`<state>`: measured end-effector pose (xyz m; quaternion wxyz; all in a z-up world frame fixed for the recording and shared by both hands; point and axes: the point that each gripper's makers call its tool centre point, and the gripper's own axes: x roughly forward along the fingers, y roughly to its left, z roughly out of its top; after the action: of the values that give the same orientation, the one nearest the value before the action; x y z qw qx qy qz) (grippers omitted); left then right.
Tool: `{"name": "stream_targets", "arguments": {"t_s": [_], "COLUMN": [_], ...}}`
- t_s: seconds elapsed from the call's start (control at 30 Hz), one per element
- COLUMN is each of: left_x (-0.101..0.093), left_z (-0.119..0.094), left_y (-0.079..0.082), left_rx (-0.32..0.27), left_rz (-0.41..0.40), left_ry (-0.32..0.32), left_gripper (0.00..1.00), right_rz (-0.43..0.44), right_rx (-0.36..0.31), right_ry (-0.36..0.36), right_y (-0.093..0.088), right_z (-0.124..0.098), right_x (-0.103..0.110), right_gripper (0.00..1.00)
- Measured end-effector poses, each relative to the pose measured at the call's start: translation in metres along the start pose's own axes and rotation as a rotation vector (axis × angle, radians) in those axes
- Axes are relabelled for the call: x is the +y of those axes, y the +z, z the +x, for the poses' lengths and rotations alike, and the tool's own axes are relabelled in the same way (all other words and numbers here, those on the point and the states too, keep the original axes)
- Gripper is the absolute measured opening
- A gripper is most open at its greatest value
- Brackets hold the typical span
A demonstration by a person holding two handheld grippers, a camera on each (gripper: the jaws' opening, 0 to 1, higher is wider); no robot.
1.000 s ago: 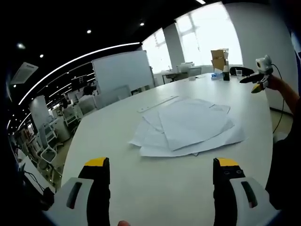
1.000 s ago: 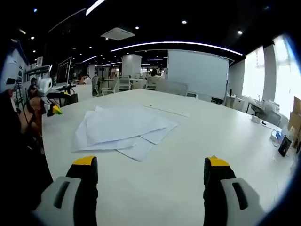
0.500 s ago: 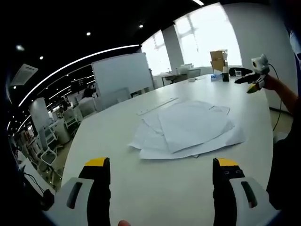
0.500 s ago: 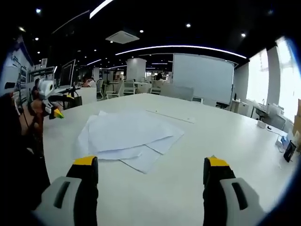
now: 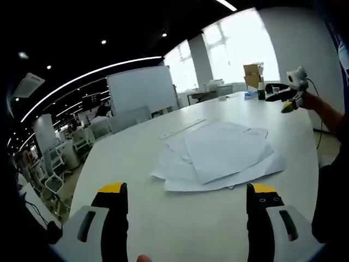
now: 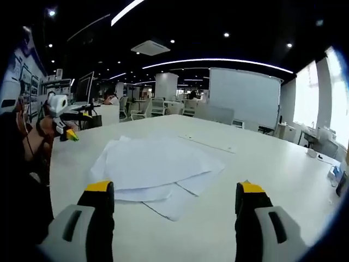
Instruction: Organize the stack of printing papers by aligning and flattening the scattered papers on the table
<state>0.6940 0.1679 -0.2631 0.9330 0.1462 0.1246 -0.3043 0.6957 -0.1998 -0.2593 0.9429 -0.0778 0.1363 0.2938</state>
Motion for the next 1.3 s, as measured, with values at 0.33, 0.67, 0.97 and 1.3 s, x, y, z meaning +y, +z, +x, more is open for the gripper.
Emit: {"name": "stream_targets", "arguments": {"t_s": [0.33,0.67,0.97,1.3], "left_x": [-0.019,-0.028,-0.031,-0.032], "left_z": [0.001,-0.004,-0.003,0.001], "left_y": [0.008,0.013,0.008,0.011], "left_rx": [-0.02,-0.027,-0.019,-0.031], "left_rz": [0.047,0.064,0.059,0.054], "left_ry": [-0.037,-0.052,-0.059,-0.065], "left_gripper": [0.93,0.93,0.93,0.93], "right_rz": [0.004,0.0,-0.008,-0.011], "right_rx": [-0.008,-0.014,-0.013,-0.007], "right_ry": [0.02,0.033,0.043,0.047], "right_y": [0.004,0.008,0.007,0.008], "right_z": [0.01,0.02,0.027,0.041], "right_x": [0.004,0.006,0.008,0.007], "right_gripper": [0.87,0.87,0.87,0.86]}}
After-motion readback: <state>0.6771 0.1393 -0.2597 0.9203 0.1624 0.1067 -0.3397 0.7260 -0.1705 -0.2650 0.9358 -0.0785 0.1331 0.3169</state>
